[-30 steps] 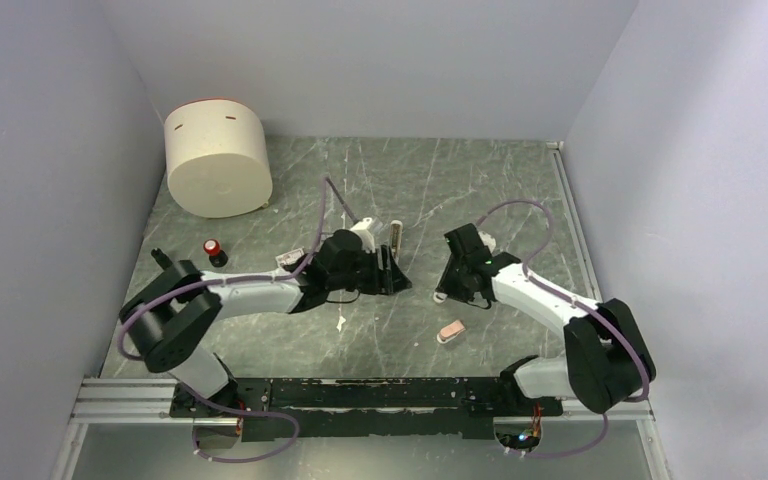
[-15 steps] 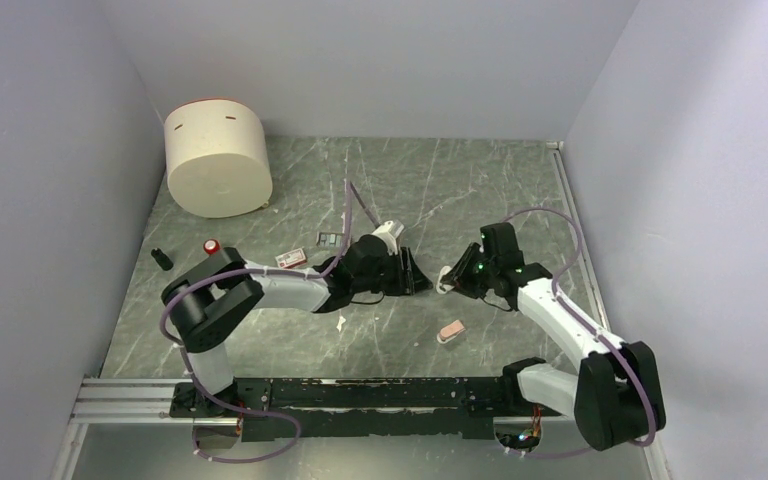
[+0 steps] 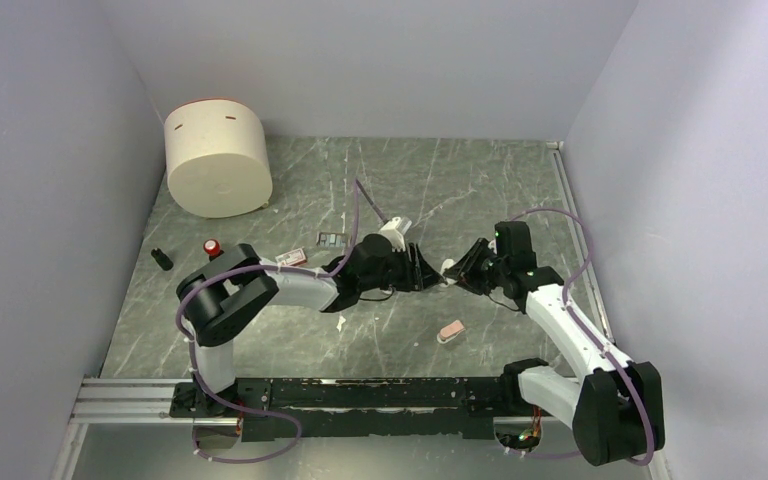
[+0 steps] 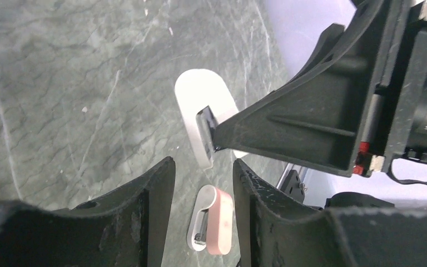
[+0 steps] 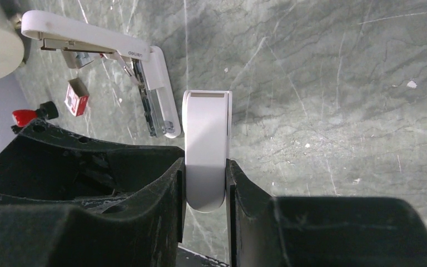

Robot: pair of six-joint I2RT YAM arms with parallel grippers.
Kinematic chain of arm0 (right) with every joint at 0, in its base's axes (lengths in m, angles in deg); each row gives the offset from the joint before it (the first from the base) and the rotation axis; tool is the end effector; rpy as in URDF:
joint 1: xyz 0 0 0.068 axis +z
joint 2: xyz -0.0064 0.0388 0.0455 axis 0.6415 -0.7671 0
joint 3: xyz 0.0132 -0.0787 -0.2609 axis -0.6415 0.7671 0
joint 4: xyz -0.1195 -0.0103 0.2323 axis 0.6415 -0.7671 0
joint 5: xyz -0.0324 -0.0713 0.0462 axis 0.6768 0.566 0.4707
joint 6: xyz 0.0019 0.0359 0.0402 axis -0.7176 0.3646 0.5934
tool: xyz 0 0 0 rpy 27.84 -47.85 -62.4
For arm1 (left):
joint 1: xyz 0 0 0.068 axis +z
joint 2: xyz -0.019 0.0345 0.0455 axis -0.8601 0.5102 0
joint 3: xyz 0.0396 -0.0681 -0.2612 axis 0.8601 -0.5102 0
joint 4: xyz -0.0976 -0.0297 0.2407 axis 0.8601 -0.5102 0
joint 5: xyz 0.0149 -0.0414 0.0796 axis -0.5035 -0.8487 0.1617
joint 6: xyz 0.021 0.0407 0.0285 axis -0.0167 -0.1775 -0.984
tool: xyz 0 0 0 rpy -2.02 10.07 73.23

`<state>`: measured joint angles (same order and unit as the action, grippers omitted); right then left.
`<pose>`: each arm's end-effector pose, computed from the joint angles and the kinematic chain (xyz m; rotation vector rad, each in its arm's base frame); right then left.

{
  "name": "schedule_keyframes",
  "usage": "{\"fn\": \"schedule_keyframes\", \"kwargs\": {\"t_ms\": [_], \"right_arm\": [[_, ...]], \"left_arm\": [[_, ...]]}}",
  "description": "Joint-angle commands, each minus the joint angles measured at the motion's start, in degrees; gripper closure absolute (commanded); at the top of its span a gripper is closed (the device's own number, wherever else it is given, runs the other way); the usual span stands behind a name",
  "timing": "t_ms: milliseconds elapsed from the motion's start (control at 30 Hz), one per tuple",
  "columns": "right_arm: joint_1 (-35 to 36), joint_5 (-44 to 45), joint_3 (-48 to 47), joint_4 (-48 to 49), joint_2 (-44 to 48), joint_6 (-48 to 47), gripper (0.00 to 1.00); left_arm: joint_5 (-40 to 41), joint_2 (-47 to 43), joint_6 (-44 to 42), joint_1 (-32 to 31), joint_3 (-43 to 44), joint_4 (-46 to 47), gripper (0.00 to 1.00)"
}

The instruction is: Load the staples into the stapler

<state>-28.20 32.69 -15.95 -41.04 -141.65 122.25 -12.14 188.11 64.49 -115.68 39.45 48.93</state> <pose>0.2012 0.0510 0.2061 0.6058 2.4557 0.7469 0.2108 -0.3254 0.1646 0.2095 2.1493 -1.3239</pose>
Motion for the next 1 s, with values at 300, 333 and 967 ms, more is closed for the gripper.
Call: {"fn": "schedule_keyframes", "kwargs": {"t_ms": [300, 333, 967], "right_arm": [[-2.0, -4.2, -2.5, 0.1, 0.6, -1.0, 0.96], [-2.1, -4.5, -2.5, 0.2, 0.6, -1.0, 0.96], [-2.9, -6.7, -2.2, 1.1, 1.2, -0.2, 0.96]], "left_arm": [[1.3, 0.6, -4.6, -0.4, 3.7, 1.4, 0.63], [1.2, 0.6, -4.6, -0.4, 3.6, 1.4, 0.65], [-0.2, 3.3, -4.2, -0.4, 4.2, -0.8, 0.71]]}}
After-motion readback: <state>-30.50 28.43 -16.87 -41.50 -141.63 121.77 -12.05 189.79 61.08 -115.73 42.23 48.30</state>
